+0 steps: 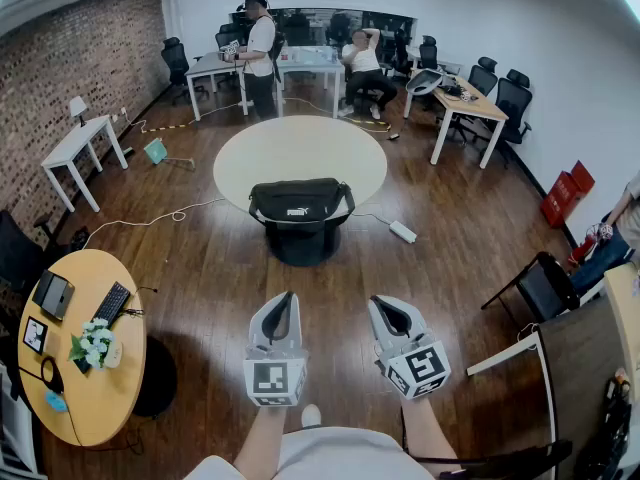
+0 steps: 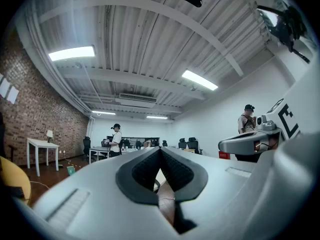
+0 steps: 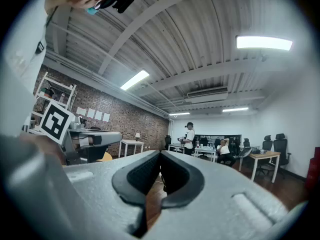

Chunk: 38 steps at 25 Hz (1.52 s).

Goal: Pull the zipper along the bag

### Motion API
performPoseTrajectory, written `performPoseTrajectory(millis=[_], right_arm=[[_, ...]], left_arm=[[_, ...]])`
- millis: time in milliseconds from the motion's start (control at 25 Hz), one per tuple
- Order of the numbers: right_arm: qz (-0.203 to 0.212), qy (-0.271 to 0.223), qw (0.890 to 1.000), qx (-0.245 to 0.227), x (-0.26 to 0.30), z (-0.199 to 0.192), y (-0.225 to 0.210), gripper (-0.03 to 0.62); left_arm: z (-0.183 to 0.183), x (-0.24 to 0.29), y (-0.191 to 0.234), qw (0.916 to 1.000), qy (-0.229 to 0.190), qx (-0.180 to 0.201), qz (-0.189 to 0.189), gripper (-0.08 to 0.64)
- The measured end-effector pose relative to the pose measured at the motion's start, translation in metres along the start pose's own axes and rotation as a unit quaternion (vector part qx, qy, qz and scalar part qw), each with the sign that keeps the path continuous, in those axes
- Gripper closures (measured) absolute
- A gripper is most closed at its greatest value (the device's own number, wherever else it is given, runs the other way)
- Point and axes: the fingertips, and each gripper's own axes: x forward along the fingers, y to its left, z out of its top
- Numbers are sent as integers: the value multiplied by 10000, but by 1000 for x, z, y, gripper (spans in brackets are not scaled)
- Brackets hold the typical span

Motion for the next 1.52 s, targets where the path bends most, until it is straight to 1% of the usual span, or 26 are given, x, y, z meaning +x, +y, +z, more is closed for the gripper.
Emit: performPoseTrajectory(millis=[120, 200, 280, 440, 560, 640, 720, 840, 960, 1080, 1200, 1280, 1360, 1520], right_arm=[[137, 144, 9998, -64, 40, -11, 5, 601], [208, 254, 9995, -15, 60, -21, 0, 601], [205, 330, 9992, 29, 77, -29, -14, 600], [153, 340, 9992, 133, 121, -45, -53, 601], [180, 318, 9991, 236, 164, -55, -94, 600], [156, 273, 9989, 334, 195, -53, -130, 600], [127, 176, 9990, 397, 221, -48, -169, 600], [128, 15, 9990, 424, 257, -44, -212, 601], [145, -26, 9985, 532, 285, -55, -234, 601], [248, 312, 9957, 836, 316, -86, -241, 601], [340, 470, 9948, 838, 348, -105, -244, 600], [219, 459, 9958, 757, 373, -110, -257, 600], [12, 511, 9963, 691, 402, -118, -273, 600], [-353, 709, 9959, 439, 463, -124, -308, 600]], left_arm=[[-16, 34, 21, 9998, 154, -116, -83, 543], [-29, 54, 22, 9992, 270, -204, -222, 543], [-42, 73, 20, 9986, 344, -200, -346, 543], [-63, 123, 33, 9982, 454, -137, -361, 543], [-75, 173, 43, 9979, 547, -102, -318, 543], [-73, 213, 45, 9978, 557, -40, -348, 543], [-64, 251, 45, 9983, 444, 129, -356, 543], [-55, 298, 52, 9989, 319, 261, -231, 543], [-66, 330, 56, 9985, 438, 240, -202, 543], [-91, 354, 69, 9969, 718, 254, -185, 543], [-108, 381, 92, 9960, 848, 210, -163, 543], [-116, 409, 111, 9962, 821, 163, -232, 543], [-124, 439, 133, 9963, 766, 144, -358, 543], [-125, 506, 175, 9944, 729, 129, -760, 543]])
